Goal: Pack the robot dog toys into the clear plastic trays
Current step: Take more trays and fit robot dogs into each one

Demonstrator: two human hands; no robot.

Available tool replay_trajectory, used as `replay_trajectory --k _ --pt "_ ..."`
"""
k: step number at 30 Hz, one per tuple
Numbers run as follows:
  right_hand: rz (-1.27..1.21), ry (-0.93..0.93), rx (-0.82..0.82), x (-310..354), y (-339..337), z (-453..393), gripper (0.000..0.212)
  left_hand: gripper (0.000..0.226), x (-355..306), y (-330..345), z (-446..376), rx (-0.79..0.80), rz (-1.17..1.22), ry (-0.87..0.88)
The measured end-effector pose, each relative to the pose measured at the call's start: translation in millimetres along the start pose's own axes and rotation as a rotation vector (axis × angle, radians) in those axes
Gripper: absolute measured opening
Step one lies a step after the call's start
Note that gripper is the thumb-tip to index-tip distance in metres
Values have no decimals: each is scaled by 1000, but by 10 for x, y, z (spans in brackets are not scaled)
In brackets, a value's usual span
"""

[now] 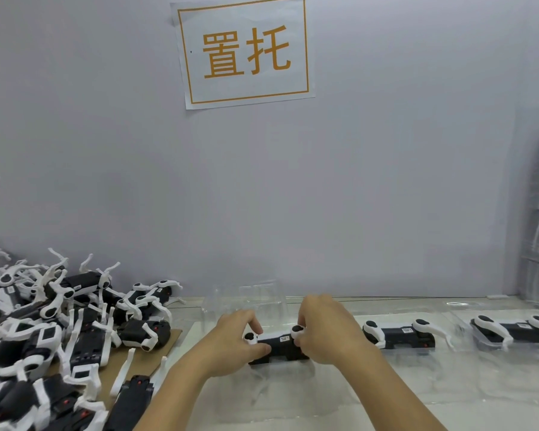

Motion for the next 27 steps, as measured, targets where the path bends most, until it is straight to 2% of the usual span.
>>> replay_trajectory --k 5,11,20,27 --pt "-56 -1 -51 21 7 20 38 26 -14 -8 -5 0 -18 18" --pt "-124 71 -47 -68 92 -2 44 25 -34 5 -14 -2 -34 50" --pt "-169 83 -51 -115 127 -51 22 23 -36 8 -20 -21 -41 45" --pt "-160 85 -8 -134 146 -69 20 20 -22 28 -27 -50 -39 23"
Point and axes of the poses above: each hand's wrist, its own z-axis away from the middle knuckle, its own y-axis out of the palm, x = y × z, the point moved 5 cm from there along -z, towards the middle knuckle, and after that the axes turned 14 degrees about y, right-handed, at the moved point
